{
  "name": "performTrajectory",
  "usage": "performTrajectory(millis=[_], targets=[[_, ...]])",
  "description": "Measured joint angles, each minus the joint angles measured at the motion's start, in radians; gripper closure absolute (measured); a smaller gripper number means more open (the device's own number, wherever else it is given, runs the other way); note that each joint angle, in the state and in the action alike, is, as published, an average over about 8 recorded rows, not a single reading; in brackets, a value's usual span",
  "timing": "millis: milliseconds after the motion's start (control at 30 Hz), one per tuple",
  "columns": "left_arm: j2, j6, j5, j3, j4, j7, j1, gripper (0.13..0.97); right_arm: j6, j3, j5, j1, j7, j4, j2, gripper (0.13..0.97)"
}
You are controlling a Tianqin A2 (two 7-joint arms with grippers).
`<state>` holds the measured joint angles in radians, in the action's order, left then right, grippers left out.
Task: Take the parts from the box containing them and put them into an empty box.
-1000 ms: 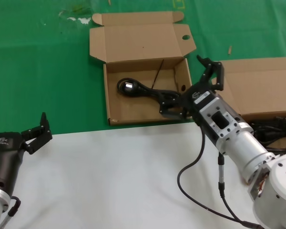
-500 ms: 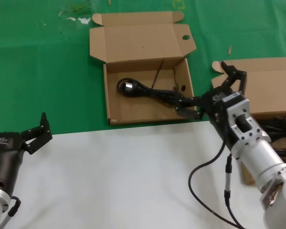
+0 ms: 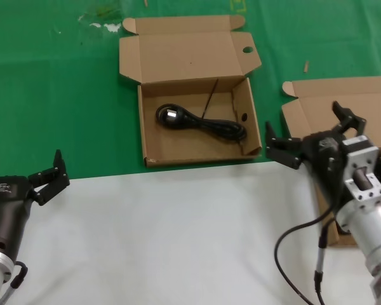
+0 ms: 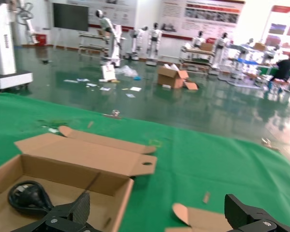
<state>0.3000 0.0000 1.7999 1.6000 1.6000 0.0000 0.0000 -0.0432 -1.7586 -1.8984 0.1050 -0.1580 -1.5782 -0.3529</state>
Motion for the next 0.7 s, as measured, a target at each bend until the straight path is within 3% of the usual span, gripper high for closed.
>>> performTrajectory(millis=[333, 700], targets=[[0.0, 0.0, 0.0, 0.0, 0.0, 0.0, 0.0, 0.132, 0.031, 0.115, 0.071, -0.076, 0.114, -0.016, 0.038, 0.129], [0.0, 0.0, 0.0, 0.0, 0.0, 0.0, 0.0, 0.132, 0.034, 0.124, 0.077, -0.082, 0.123, -0.017, 0.041, 0.129]])
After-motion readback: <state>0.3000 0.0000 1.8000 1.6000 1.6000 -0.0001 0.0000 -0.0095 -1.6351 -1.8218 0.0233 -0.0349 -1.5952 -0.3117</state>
